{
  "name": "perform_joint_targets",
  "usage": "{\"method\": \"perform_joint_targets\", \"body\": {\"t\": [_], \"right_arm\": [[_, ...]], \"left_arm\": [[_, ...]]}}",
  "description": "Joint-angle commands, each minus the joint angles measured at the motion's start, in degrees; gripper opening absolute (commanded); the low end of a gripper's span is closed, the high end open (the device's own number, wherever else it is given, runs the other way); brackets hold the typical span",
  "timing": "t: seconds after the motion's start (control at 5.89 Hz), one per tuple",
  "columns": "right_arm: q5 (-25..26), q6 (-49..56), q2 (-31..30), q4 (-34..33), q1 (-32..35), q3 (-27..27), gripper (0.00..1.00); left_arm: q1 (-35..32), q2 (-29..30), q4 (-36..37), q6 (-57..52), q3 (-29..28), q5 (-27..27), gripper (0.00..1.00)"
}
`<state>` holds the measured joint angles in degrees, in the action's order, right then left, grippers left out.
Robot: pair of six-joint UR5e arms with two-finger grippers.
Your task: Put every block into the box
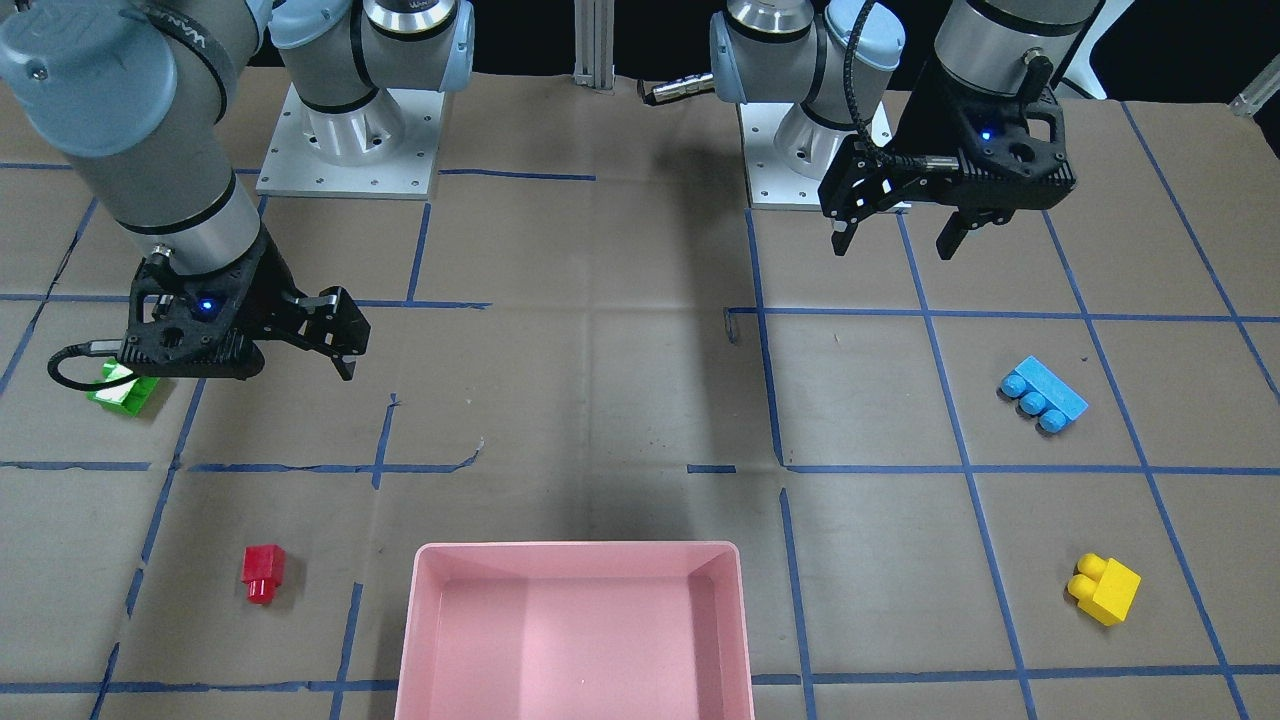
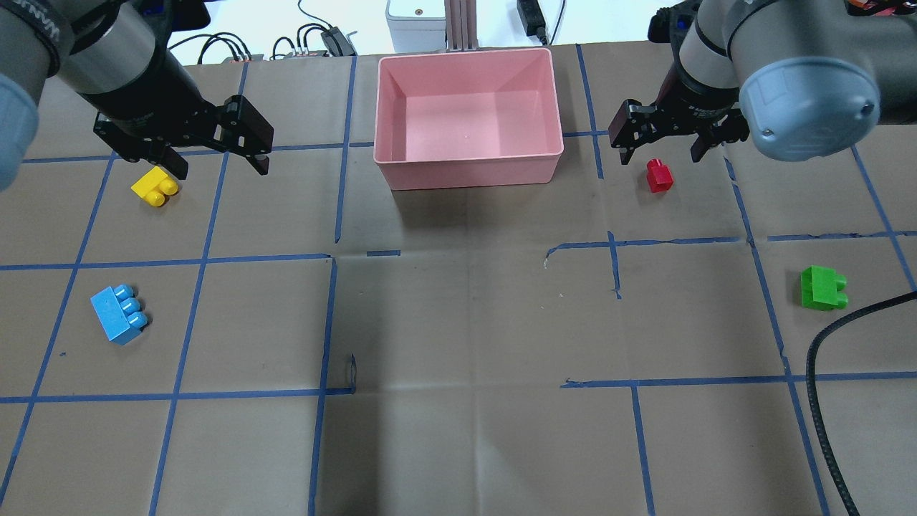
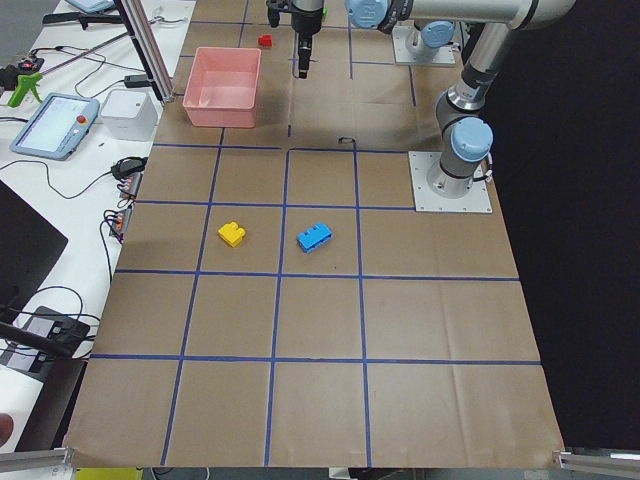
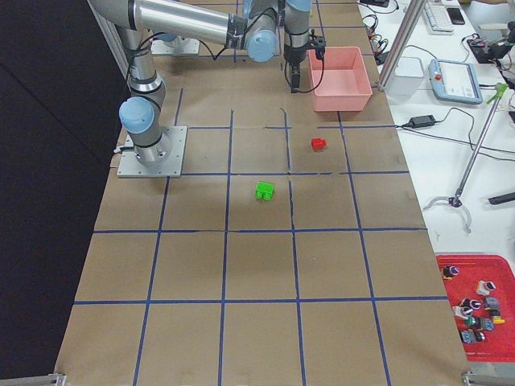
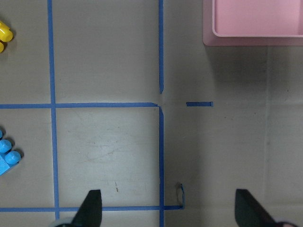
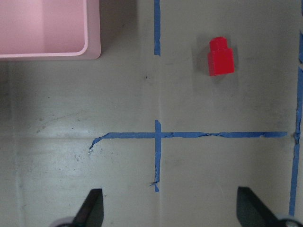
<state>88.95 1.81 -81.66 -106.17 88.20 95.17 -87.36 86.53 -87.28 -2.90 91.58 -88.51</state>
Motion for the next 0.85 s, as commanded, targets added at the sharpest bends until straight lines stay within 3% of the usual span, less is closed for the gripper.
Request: {"method": "perform_joint_targets", "body": {"t": [0.0, 0.68], "right_arm": [[0.2, 0.0, 0.8, 0.0, 0.0, -0.7, 1.00], [-0.1, -0.1, 0.2, 0.1, 0.1, -1.0, 1.00]], "left_arm": [[0.0, -0.2, -0.1, 0.0, 0.1, -0.2, 0.99], [1.2, -0.3, -0.1, -0.8, 0.3, -0.5, 0.99]]}}
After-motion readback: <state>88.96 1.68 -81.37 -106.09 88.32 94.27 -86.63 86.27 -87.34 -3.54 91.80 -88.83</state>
